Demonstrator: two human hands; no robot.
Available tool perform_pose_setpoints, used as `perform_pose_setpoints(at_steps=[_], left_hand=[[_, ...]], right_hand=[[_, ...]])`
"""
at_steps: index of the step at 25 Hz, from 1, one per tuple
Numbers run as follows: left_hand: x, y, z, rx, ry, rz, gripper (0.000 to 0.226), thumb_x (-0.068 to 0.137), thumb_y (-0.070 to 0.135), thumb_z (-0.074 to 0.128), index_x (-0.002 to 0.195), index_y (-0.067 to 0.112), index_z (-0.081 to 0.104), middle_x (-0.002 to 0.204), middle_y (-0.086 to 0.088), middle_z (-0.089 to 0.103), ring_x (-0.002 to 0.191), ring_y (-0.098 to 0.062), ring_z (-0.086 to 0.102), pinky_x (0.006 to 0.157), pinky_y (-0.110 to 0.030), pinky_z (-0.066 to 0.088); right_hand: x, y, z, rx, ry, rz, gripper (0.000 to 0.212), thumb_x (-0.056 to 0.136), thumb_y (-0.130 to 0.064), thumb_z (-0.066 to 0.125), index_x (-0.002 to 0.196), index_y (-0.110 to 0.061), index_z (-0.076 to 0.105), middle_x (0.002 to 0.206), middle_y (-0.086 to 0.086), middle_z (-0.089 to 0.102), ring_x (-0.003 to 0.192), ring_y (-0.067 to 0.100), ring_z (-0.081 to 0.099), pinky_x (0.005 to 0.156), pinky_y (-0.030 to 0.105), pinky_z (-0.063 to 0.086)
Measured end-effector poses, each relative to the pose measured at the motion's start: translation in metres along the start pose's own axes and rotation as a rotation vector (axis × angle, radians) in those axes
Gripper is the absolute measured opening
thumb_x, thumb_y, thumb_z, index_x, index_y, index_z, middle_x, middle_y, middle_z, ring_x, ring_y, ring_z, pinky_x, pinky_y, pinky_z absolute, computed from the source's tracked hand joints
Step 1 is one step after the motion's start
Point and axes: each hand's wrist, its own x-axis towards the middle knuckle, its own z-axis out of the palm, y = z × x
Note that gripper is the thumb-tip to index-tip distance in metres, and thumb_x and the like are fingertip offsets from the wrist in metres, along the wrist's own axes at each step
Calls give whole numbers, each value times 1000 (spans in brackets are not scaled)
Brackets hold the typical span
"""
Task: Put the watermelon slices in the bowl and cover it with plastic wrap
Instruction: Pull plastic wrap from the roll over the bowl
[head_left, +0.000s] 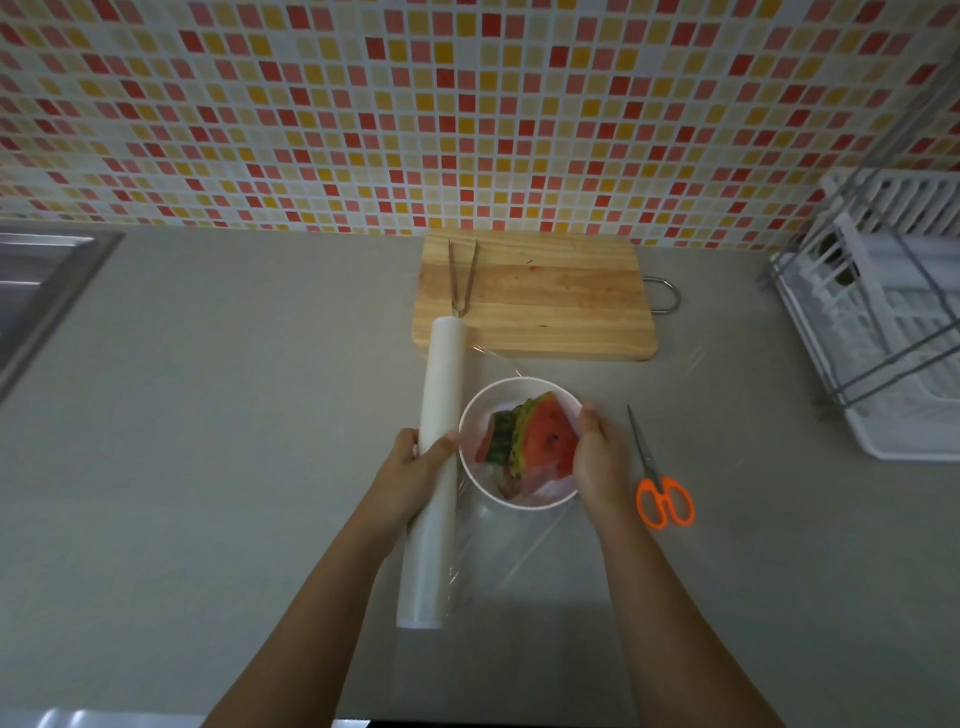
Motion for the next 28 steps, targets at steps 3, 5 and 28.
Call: perform_pose_setpoints(at_steps=[3,5,28], left_hand=[[1,3,6,30,-1,42,45,88,58,50,113,20,50,106,-5,64,88,-18,63,82,-40,54],[4,13,12,37,-41,61,48,87,59,50,118,22,45,108,1,61,94,-16,62,84,-39,53],[-9,-9,26,-64,-41,54,46,71,54,63,107,25,55,108,-6,67,96,-25,66,87,-49,55]], right_hand=[[4,-6,-2,-3,53,-13,39,97,-33,35,96,-10,66,100,14,66,96,29,60,79,31,40],[13,-14,-7,-60,92,-31,41,98,-30,33,105,-5,65,112,19,65,103,31,58,81,32,40],[48,-38,-20,-184,124,-80,45,98,-27,31,111,3,62,121,28,59,113,38,54,88,37,40]])
